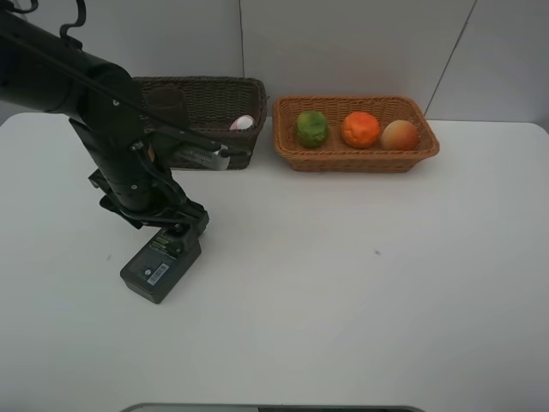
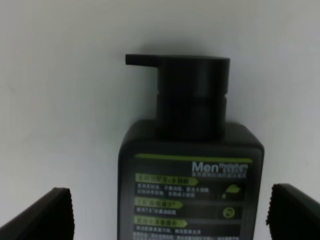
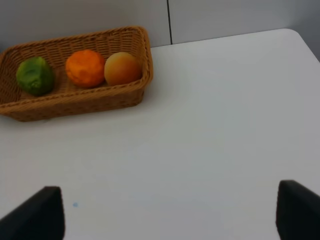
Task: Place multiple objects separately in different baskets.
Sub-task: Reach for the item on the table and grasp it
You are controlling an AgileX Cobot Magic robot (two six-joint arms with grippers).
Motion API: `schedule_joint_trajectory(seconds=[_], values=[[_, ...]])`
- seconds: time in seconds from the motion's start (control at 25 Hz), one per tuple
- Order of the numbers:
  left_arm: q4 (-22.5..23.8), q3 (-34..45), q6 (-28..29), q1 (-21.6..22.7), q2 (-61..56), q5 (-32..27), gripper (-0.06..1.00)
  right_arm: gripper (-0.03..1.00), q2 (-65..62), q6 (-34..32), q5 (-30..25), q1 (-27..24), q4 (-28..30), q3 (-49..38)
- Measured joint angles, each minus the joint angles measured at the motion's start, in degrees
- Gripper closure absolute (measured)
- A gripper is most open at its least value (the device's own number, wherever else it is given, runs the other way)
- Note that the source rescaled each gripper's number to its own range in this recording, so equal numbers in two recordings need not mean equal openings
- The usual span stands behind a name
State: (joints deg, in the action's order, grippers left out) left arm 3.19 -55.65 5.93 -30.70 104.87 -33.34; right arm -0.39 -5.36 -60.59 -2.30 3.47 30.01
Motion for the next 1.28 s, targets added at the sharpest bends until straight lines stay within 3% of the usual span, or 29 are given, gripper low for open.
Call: schedule_joint_trajectory(seconds=[0.52,1.04,1.12,1.24,1.28], values=[[-1.1,0.5,-3.5,0.0,4.4,1.8,-0.04,0.07,0.0,0.0,0.0,0.0,0.0,0.0],[-1.8,3.4,-4.3,0.0,5.1,7.3,-0.04,0.07,0.0,0.0,0.0,0.0,0.0,0.0],[-1.9,3.4,-4.3,0.0,5.1,7.4,-0.01,0.07,0.0,0.0,0.0,0.0,0.0,0.0],[-2.5,3.4,-4.3,0.0,5.1,7.4,0.15,0.07,0.0,0.0,0.0,0.0,0.0,0.0],[-2.5,3.4,-4.3,0.0,5.1,7.4,0.15,0.07,0.0,0.0,0.0,0.0,0.0,0.0]])
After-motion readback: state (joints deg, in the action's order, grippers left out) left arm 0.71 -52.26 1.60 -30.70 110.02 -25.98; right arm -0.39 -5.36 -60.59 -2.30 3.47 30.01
